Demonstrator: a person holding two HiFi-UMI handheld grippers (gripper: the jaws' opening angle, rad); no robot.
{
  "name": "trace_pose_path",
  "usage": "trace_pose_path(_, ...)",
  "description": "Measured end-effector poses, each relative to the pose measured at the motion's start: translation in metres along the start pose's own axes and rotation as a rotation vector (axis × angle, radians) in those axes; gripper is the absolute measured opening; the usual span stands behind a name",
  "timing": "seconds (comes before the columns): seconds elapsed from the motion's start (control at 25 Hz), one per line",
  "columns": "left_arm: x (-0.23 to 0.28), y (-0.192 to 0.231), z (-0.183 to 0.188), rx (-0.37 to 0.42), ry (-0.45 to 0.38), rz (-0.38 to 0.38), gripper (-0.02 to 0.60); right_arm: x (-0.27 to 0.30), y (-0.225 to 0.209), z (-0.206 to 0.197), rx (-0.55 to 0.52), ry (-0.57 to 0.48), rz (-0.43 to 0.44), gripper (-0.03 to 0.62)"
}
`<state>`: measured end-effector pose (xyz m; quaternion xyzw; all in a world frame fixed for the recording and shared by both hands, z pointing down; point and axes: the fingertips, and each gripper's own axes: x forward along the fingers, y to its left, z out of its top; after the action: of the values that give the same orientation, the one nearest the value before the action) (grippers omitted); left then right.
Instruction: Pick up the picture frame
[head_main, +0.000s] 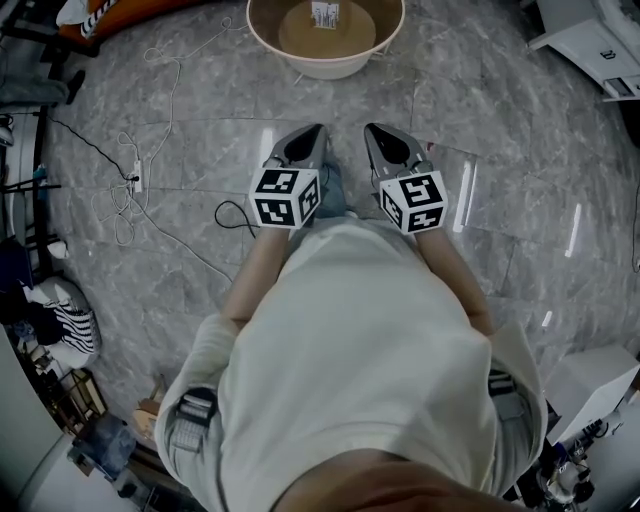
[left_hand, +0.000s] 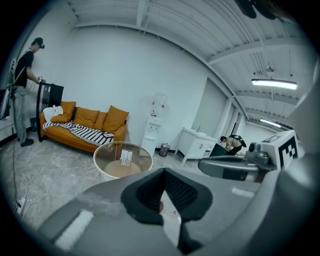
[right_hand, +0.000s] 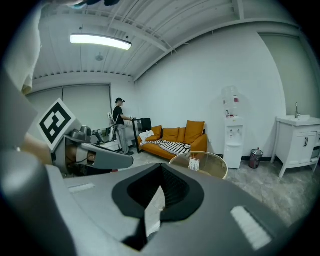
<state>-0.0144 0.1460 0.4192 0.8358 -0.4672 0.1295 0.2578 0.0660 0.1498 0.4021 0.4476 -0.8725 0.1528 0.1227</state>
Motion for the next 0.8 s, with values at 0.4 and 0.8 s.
trace_pose_path(0.4,0.067,0.067,0.074,0.021,0.012,-0.033,0.001,0.099,-0.043,0.058,-0.009,0.008,-0.012,0.000)
trace_pose_path(0.8,0.122,0.140,0.123,0.019,0.039,-0.051,0.000,0.186,-0.074,0.092,-0.002,0.018,-0.061,0.000)
